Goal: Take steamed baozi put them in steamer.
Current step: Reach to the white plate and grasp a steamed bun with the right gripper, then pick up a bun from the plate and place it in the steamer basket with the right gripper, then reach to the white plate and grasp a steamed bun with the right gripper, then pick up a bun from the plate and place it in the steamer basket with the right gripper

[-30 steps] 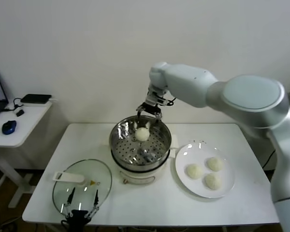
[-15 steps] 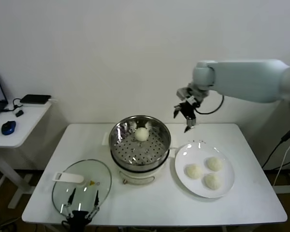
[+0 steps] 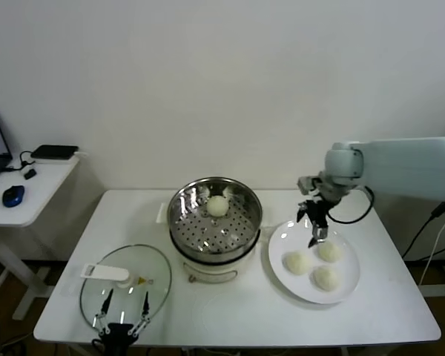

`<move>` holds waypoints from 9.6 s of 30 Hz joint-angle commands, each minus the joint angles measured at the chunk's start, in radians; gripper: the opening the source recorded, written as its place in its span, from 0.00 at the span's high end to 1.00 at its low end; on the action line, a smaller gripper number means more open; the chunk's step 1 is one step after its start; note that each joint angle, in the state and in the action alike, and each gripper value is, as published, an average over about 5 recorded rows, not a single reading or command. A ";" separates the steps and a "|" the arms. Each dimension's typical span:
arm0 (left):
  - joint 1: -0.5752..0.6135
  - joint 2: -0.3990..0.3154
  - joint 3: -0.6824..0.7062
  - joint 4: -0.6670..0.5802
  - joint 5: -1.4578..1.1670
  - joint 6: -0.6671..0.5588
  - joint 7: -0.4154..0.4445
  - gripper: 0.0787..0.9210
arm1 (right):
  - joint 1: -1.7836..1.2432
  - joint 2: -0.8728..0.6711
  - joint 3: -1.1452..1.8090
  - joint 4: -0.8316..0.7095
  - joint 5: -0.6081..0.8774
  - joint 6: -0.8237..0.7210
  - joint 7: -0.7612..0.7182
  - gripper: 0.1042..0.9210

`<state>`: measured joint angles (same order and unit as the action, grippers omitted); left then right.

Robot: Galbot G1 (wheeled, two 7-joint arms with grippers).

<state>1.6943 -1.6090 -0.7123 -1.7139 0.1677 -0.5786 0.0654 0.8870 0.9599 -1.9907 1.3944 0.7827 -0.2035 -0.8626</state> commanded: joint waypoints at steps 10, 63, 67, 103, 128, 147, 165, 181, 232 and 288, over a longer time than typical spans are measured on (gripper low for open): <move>-0.002 -0.007 -0.004 0.016 0.003 -0.002 -0.001 0.12 | -0.279 -0.036 0.124 -0.037 -0.133 -0.087 0.089 0.12; 0.000 -0.012 0.001 -0.003 0.045 -0.008 0.000 0.12 | 0.355 0.003 -0.037 0.229 0.198 -0.123 0.012 0.44; 0.003 -0.010 0.006 -0.008 0.048 -0.008 0.000 0.12 | 0.415 0.052 0.008 0.244 0.265 -0.143 0.003 0.44; 0.016 -0.007 -0.002 -0.027 0.052 -0.012 -0.002 0.12 | -0.191 0.587 0.311 -0.361 0.171 -0.239 0.092 0.44; 0.012 -0.011 -0.009 -0.030 0.054 -0.007 0.001 0.12 | -0.171 0.535 0.368 -0.365 0.193 -0.233 0.085 0.14; 0.018 -0.019 0.003 -0.027 0.080 -0.010 -0.002 0.12 | 0.328 -0.069 -0.080 0.089 0.013 0.044 -0.214 0.12; 0.021 -0.039 0.006 -0.008 0.111 -0.020 -0.008 0.12 | -0.130 -0.373 0.097 0.166 -0.329 -0.037 -0.016 0.12; 0.013 -0.039 -0.005 0.010 0.109 -0.019 -0.009 0.12 | -0.400 -0.279 0.287 0.008 -0.410 -0.050 0.026 0.12; 0.022 -0.042 0.003 -0.007 0.138 -0.015 -0.007 0.12 | 0.380 -0.017 0.127 0.198 -0.254 0.436 -0.172 0.48; 0.016 -0.042 -0.006 -0.003 0.128 -0.008 -0.008 0.12 | -0.004 0.371 0.283 -0.123 -0.355 0.485 -0.113 0.18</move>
<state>1.7084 -1.6090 -0.7199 -1.7138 0.2953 -0.5874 0.0572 0.7466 1.3944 -1.6560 1.2694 0.2395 0.2720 -0.8958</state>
